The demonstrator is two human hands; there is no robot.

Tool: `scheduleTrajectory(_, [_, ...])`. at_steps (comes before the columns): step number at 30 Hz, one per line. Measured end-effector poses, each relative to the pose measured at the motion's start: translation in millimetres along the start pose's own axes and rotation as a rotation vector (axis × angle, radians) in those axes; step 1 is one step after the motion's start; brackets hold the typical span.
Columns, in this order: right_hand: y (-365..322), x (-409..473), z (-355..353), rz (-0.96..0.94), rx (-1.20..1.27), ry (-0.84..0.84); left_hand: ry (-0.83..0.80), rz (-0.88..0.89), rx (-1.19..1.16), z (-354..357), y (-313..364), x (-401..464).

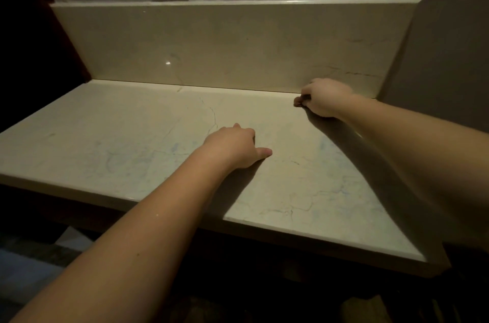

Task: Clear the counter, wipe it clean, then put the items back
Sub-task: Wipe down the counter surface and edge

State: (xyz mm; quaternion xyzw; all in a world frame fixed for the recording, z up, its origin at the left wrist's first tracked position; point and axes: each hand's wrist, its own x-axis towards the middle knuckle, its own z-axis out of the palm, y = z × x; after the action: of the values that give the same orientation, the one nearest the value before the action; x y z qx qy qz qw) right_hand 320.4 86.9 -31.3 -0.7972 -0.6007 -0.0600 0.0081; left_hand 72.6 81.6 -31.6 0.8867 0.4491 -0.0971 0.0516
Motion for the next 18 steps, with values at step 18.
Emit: scheduleTrajectory(18, [23, -88, -17, -0.137, 0.025, -0.026, 0.021, 0.013, 0.043, -3, -1, 5])
